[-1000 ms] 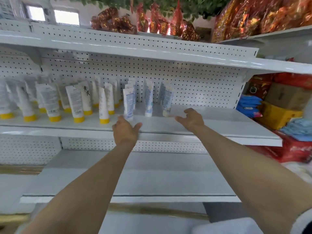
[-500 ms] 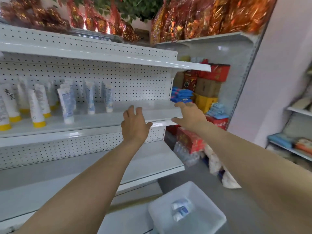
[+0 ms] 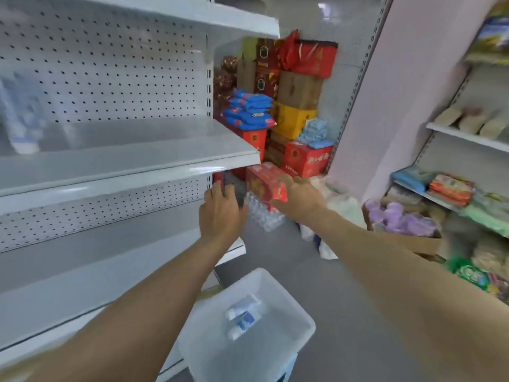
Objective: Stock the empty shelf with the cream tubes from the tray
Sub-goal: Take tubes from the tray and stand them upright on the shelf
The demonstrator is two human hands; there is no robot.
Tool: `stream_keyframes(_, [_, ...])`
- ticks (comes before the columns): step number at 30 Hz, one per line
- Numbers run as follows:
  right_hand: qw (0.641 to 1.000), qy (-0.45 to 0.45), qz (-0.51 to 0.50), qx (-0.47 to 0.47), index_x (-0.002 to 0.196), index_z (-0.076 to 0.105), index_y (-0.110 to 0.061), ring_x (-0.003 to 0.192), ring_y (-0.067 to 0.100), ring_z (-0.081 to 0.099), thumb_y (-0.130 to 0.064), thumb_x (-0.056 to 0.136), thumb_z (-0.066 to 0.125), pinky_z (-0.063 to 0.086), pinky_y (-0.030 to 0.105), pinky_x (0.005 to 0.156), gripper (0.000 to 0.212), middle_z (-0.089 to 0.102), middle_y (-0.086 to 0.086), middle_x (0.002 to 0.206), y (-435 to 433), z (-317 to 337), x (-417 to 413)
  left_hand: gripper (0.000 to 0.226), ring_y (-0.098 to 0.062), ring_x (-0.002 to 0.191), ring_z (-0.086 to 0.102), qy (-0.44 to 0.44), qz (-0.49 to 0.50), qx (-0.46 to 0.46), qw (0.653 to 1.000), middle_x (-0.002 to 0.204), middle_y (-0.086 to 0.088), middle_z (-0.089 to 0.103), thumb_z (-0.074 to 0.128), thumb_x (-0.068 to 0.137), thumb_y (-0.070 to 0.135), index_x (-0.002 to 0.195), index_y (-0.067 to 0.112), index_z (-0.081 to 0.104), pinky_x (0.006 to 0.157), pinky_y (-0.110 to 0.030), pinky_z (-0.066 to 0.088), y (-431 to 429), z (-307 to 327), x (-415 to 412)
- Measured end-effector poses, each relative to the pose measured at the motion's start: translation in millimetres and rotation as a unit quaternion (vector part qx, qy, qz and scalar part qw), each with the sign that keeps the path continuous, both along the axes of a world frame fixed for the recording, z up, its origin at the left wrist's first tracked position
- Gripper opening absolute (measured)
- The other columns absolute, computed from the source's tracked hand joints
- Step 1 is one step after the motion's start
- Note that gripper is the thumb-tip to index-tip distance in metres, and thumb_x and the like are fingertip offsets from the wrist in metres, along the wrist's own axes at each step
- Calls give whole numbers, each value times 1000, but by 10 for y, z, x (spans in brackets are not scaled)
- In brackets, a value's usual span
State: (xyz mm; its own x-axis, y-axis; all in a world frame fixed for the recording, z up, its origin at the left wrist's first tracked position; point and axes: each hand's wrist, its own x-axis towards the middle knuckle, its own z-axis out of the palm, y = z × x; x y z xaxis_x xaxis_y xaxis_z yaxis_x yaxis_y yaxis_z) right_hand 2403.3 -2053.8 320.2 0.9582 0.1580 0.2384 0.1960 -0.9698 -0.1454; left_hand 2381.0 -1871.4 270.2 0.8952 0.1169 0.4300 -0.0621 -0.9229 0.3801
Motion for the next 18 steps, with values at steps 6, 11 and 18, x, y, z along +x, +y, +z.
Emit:
stream_keyframes(6, [991, 134, -1, -11, 139, 41, -20, 127, 31, 45, -44, 88, 63, 45, 40, 97, 61, 53, 12, 131, -537, -1085, 825, 46, -34, 121, 44, 95, 20, 8, 995, 138, -15, 45, 60, 88, 36, 126, 10, 51, 86, -44, 49, -396, -1093, 615])
stream_keyframes(11, [962, 273, -8, 14, 137, 43, -17, 123, 32, 50, -44, 89, 62, 46, 41, 97, 59, 53, 12, 130, -647, -2120, 1208, 54, -32, 124, 43, 230, 47, -1, 972, 138, -12, 44, 58, 89, 44, 132, 13, 48, 96, -42, 44, -366, -2098, 701])
stream_keyframes(18, [897, 437, -9, 67, 139, 42, -23, 120, 28, 54, -45, 89, 63, 44, 36, 98, 59, 54, 8, 133, -440, -3650, 1160, 54, -25, 122, 45, 365, 32, -22, 930, 133, -8, 51, 56, 91, 46, 135, 16, 47, 92, -37, 47, -129, -3379, 740])
